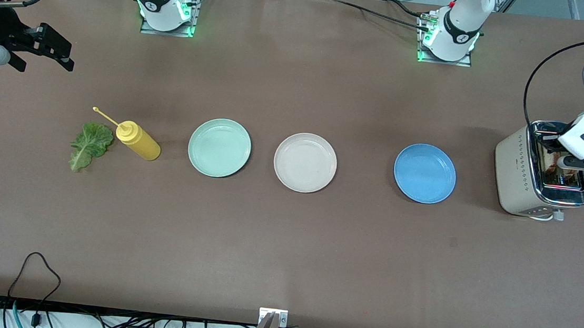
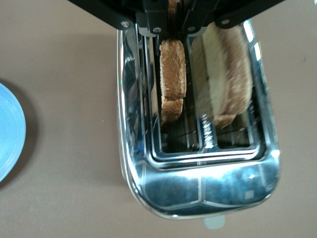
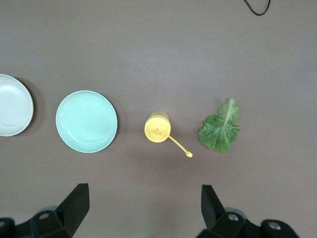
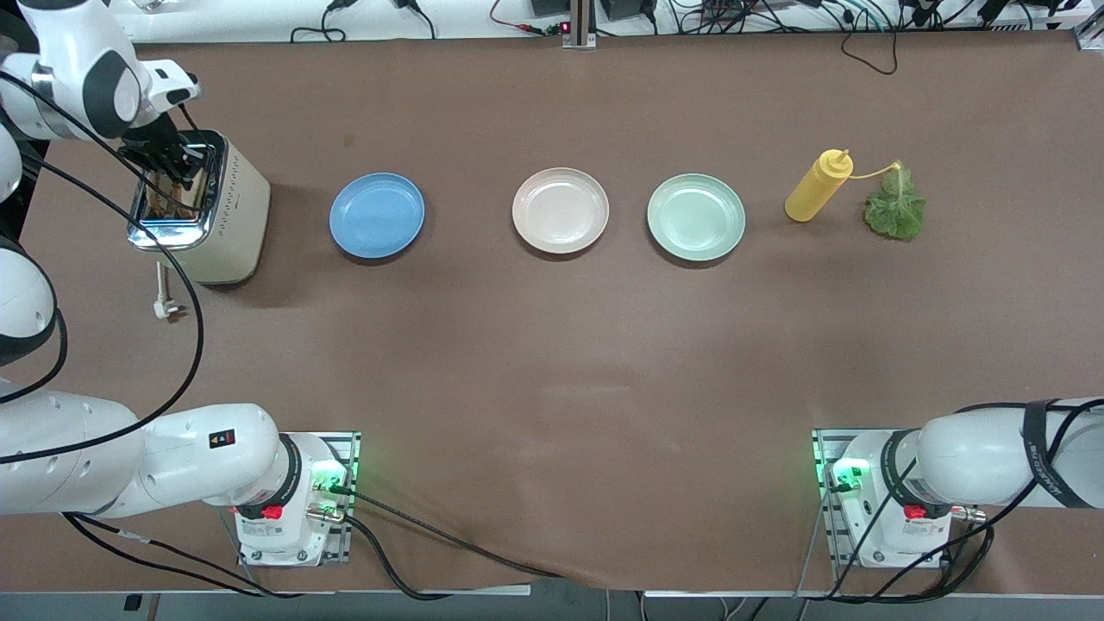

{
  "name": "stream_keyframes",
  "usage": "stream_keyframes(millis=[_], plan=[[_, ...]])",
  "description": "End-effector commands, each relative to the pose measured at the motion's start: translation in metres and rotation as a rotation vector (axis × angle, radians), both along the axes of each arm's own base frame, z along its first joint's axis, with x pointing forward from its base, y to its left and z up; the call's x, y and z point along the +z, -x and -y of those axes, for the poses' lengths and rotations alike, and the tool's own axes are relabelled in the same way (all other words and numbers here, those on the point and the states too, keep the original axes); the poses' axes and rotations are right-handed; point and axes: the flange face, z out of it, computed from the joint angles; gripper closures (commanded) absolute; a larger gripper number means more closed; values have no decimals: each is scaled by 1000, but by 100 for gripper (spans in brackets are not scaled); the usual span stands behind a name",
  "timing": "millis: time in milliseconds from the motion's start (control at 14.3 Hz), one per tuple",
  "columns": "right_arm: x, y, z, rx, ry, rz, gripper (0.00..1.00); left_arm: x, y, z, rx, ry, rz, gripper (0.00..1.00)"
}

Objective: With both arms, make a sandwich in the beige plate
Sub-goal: 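Grasp the bread slice with the left gripper and lift it out, then carry the bread slice with the left gripper onto the beige plate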

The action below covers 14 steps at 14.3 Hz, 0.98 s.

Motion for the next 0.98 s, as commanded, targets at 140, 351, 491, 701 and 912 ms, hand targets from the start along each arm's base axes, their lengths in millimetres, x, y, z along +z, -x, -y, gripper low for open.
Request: stream_keyframes(millis=[140,351,491,701,912], plan=[[2,3,-2,4,13,3,0,99,-22,33,-55,-26,-66,99],[2,3,-2,4,13,3,0,138,-30,82,-93,25,-80,99],[2,4,-2,4,13,2,0,145,-33,117,-128,68,-99,99],[2,4,-2,4,13,2,0,129,-37,195,-158,180,-120,99],[2,4,-1,3,13,2,0,106,-56,272,-170,288,-158,99]])
